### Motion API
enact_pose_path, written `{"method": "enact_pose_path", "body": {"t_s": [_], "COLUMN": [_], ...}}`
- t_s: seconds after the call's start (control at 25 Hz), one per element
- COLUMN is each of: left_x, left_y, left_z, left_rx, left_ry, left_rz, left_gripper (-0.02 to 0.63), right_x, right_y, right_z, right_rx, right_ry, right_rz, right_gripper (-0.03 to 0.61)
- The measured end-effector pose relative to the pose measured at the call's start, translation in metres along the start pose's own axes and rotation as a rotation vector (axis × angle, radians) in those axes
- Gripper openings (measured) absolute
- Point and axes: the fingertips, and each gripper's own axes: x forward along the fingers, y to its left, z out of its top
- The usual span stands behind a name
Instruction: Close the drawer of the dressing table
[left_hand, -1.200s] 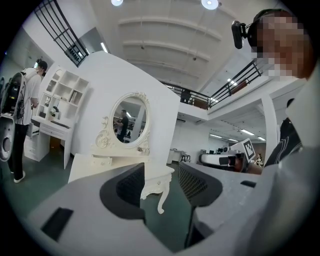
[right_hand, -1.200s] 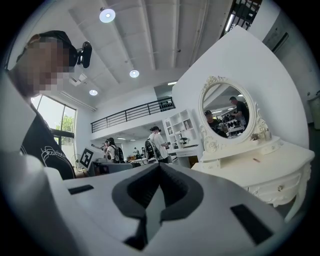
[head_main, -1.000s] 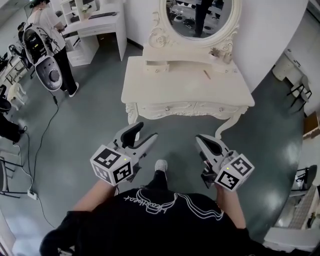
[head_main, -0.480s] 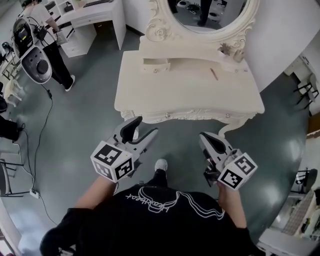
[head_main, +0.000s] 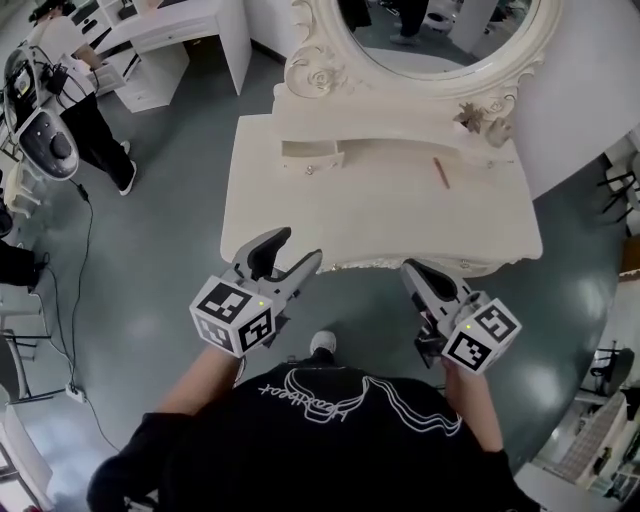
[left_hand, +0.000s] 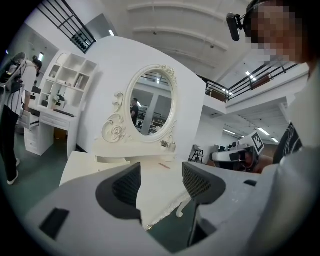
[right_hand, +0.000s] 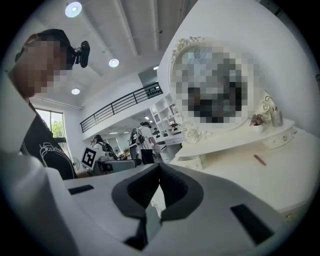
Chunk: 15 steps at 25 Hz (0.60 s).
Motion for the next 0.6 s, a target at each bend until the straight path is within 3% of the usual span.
{"method": "enact_pose_path", "body": {"t_s": [0.2,0.4,0.6], "left_x": [0.032,0.052,0.068], "left_y": [0.023,0.034,0.051], "left_z": [0.008,0.01,-0.003], "left_rx": [0.016,0.063,0.055], "left_ry": [0.009,0.023,0.049], "left_rz": [0.02,0.036,0.071], "left_gripper": [0.253,0.254,0.253], "right_x": [0.012,0.017,0.02], "right_y": [-0.032,-0.042,-0.048], "right_z": [0.018,0.03,0.028], "right_rx": [-0.023,-0.043,-0.035], "right_ry": [-0.006,-0.013,0.001], "right_rz": [-0.022,-0.022,-0.015], "right_gripper": [0.003,0.003,0.003]}}
